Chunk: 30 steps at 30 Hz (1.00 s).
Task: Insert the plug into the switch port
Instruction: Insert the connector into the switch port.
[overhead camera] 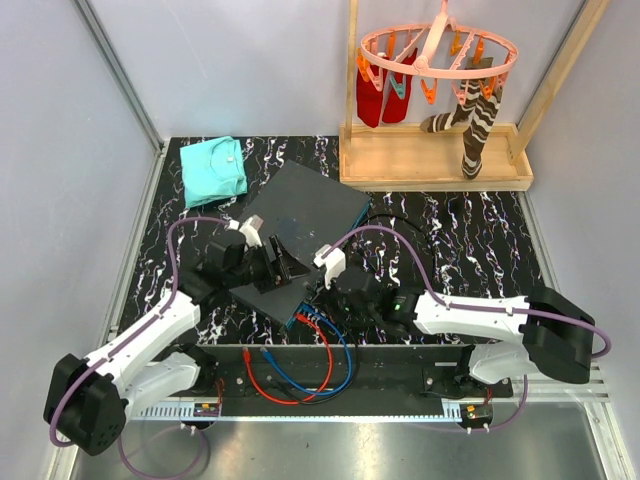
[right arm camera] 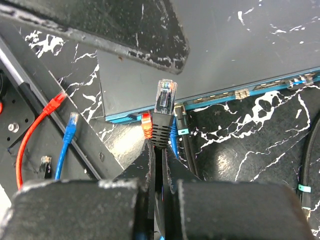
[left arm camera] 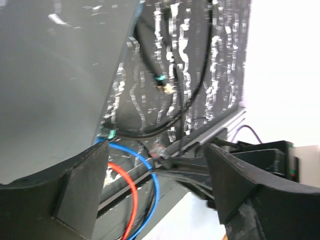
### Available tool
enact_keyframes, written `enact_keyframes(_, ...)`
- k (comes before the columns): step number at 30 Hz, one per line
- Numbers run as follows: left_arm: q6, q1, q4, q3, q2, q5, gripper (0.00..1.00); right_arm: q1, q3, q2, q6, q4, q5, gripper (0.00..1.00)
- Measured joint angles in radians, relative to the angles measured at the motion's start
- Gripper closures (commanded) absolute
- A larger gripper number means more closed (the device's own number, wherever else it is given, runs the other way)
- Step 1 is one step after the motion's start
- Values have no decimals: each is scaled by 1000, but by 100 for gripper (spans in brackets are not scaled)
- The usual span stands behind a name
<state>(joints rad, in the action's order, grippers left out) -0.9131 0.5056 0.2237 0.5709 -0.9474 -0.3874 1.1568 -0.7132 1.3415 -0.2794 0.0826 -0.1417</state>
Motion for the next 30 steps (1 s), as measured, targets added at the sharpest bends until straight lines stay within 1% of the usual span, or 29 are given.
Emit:
enact_keyframes(3,-22,14,-42,-4,-11,-11,29,0,7,-3,-15,17,-16,100)
enact_keyframes(4,-29,17,-53,-5,-18,-15,36,0,10,-4,-18,21,-24,100)
enact_keyframes(5,-34,20,-64,-6,-26,-20,39,0,11,-6,-21,26,-27,100)
enact_keyframes(13,-56,38,-99,-9,-62,-35,60,0,11,-10,-34,48,-34,100)
enact_keyframes(14,-56,40,-105,-9,-64,-36,66,0,11,-10,-34,51,-34,100)
enact_keyframes(16,-58,43,-113,-9,-67,-37,72,0,11,-10,-36,56,-34,100)
enact_keyframes(17,-58,45,-115,-9,-68,-37,78,0,11,-10,-37,57,-35,100)
enact_keyframes(20,-55,45,-114,-9,-73,-36,90,0,11,-10,-41,63,-41,100)
enact_keyframes(21,-57,45,-116,-9,-74,-36,100,0,11,-10,-42,63,-41,100)
enact_keyframes(25,-58,45,-123,-9,-76,-37,100,0,11,-10,-47,63,-41,100)
enact_keyframes(27,-57,45,-123,-9,-76,-36,100,0,11,-10,-52,63,-41,97)
enact_keyframes(28,-57,46,-122,-9,-75,-36,100,0,11,-10,-55,62,-42,95)
enact_keyframes(29,-57,46,-121,-9,-73,-34,100,0,11,-11,-58,61,-42,86)
enact_keyframes(30,-57,47,-119,-9,-71,-32,100,0,10,-12,-62,55,-42,81)
